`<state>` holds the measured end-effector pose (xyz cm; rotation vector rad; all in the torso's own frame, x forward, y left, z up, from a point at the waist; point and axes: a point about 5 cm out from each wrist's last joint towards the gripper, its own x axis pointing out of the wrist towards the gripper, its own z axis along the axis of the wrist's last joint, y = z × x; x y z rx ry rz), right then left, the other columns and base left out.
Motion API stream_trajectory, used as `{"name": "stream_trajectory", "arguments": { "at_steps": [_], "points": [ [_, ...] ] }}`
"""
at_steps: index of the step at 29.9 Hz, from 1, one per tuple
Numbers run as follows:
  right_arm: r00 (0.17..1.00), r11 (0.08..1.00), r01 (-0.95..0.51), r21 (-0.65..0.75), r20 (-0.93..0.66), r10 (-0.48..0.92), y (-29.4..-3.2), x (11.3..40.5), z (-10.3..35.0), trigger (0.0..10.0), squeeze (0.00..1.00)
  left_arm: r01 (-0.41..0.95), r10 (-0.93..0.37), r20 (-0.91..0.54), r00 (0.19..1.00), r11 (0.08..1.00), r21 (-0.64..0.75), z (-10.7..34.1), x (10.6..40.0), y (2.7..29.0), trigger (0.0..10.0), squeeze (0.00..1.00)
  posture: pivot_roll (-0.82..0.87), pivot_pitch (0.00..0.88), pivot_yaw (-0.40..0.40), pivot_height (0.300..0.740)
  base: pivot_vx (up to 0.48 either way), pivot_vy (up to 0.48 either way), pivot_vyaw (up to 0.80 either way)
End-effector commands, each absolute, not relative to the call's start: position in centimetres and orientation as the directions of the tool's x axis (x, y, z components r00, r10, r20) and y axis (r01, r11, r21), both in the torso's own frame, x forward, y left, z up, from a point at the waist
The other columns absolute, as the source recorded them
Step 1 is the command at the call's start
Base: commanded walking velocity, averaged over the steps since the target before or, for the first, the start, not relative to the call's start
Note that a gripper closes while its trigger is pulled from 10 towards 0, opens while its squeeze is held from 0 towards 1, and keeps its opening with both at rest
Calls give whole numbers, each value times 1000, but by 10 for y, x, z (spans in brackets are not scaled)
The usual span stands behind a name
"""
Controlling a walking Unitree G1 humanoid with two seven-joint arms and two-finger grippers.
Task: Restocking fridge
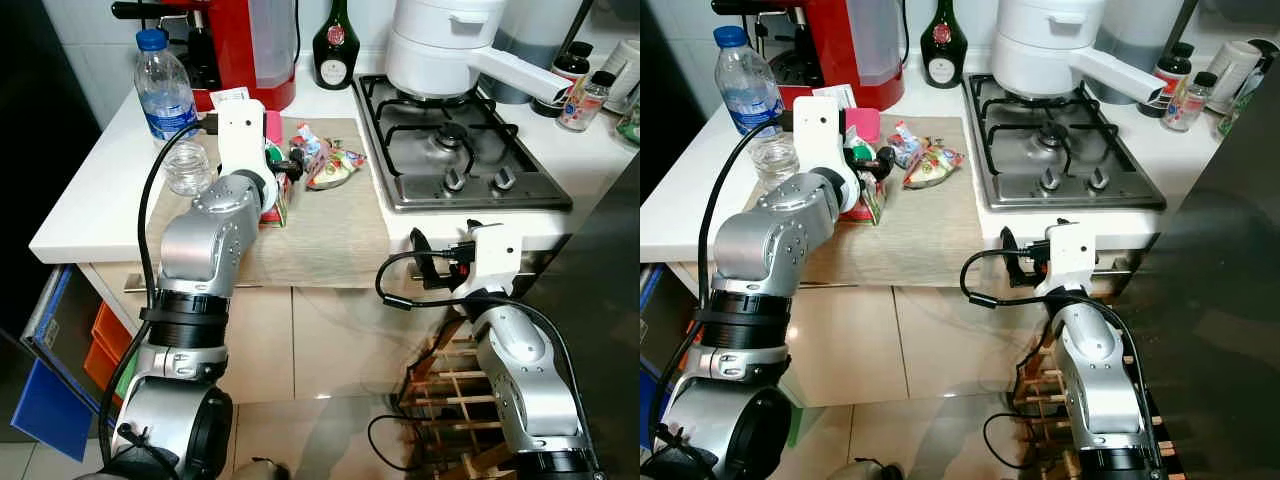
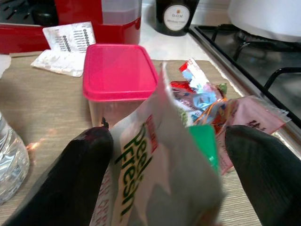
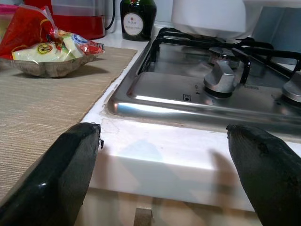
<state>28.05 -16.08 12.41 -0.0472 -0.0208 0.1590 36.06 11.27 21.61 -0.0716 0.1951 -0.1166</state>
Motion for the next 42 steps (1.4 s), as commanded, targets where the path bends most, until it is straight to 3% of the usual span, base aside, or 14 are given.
{"name": "stream_trajectory", "arguments": {
  "at_steps": [1, 17, 20, 29, 34, 36, 37, 42],
  "points": [
    [985, 985, -166, -46, 30, 167, -160, 285, 128, 10000, 0, 113, -130, -207, 970, 989, -91, 209, 360, 113, 0, 0, -31, 0, -3, 740, 0, 0, 0],
    [985, 985, -167, -46, 31, 168, -160, 287, 128, 10000, 0, 119, -127, -143, 982, 991, -63, 206, 360, 112, 0, 0, -29, 0, -9, 740, 0, 0, 0],
    [986, 985, -165, -48, 31, 166, -160, 287, 128, 10000, 0, 135, -138, -99, 985, 990, -40, 210, 360, 110, 0, 0, -30, 0, -10, 740, 0, 0, 0],
    [986, 985, -164, -51, 30, 166, -161, 288, 127, 10000, 0, 207, -206, 20, 978, 968, -141, 222, 354, 100, 0, 0, -27, 0, -13, 740, 0, 0, 0],
    [986, 985, -164, -51, 33, 166, -160, 289, 127, 10000, 0, 201, -189, 105, 976, 972, -119, 228, 348, 107, 0, 0, -24, 0, -8, 740, 0, 0, 0],
    [986, 986, -160, -52, 38, 162, -160, 289, 128, 10000, 0, 141, -125, 181, 975, 987, -77, 229, 339, 120, 0, 0, -22, 0, -7, 740, 0, 0, 0],
    [986, 986, -159, -51, 40, 161, -160, 290, 128, 10000, 0, 93, -79, 206, 975, 994, -57, 227, 334, 128, 10000, 0, -12, 0, -8, 740, 0, 0, 0],
    [985, 988, -151, -25, 83, 153, -159, 296, 133, 10000, 0, 24, 1, 286, 958, 996, -84, 223, 322, 142, 10000, 0, 9, 0, -19, 740, 0, 0, 0]
  ]
}}
